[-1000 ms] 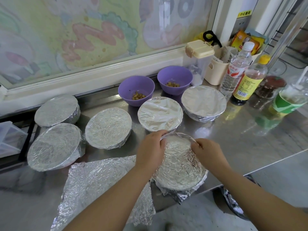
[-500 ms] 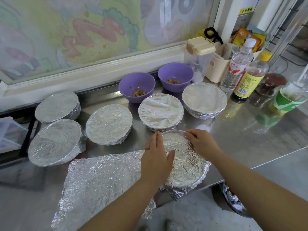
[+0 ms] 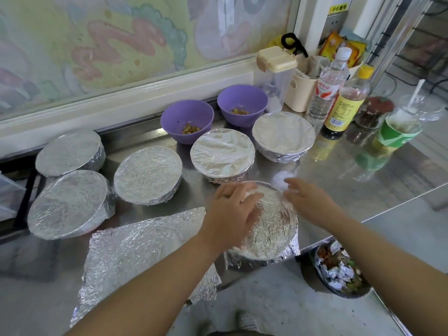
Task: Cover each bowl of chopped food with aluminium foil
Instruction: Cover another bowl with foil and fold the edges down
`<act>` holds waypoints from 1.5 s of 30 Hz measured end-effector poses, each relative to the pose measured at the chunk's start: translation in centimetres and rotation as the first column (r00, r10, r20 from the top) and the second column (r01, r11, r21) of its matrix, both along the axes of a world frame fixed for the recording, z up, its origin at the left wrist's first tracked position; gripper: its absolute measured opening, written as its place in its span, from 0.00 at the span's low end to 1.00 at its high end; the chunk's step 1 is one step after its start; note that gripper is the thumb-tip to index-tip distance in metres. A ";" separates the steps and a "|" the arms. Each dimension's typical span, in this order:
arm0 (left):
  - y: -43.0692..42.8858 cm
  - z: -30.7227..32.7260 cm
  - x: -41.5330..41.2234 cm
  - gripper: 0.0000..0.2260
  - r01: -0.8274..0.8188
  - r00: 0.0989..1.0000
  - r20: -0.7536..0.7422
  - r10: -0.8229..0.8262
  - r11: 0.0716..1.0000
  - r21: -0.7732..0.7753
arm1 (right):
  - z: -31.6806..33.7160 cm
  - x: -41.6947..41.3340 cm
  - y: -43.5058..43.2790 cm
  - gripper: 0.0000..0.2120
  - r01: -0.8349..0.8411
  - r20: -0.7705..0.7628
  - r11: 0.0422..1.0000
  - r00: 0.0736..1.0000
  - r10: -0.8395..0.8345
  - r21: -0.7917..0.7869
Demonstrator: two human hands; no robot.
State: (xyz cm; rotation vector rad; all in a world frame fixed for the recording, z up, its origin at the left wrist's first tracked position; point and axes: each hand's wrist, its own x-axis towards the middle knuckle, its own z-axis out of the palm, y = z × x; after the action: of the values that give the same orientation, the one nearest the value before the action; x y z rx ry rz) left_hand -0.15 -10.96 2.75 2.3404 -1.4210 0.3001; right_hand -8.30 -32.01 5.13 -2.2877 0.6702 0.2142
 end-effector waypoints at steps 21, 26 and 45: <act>3.4 -3.2 -1.4 0.14 0.059 0.995 0.078 -0.064 0.996 0.061 | 0.8 -4.2 0.0 0.09 -0.206 -0.263 0.907 0.958 0.111 -0.368; 4.0 -2.9 -1.4 0.19 -0.243 0.962 -0.129 0.240 0.970 -0.006 | 2.3 -4.3 1.0 0.15 -0.420 -0.308 0.853 0.893 0.328 -0.310; 2.8 -2.5 -6.7 0.16 -0.661 -0.274 -0.940 -0.202 0.750 0.031 | -2.4 -4.1 3.8 0.07 -0.485 0.256 0.762 0.743 0.618 -0.430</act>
State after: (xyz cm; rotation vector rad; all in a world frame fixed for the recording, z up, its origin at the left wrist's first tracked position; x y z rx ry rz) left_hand -6.81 -8.19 0.20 1.2942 0.1937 -0.8909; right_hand -12.39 -28.25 2.76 -2.7066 -0.2370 -0.0885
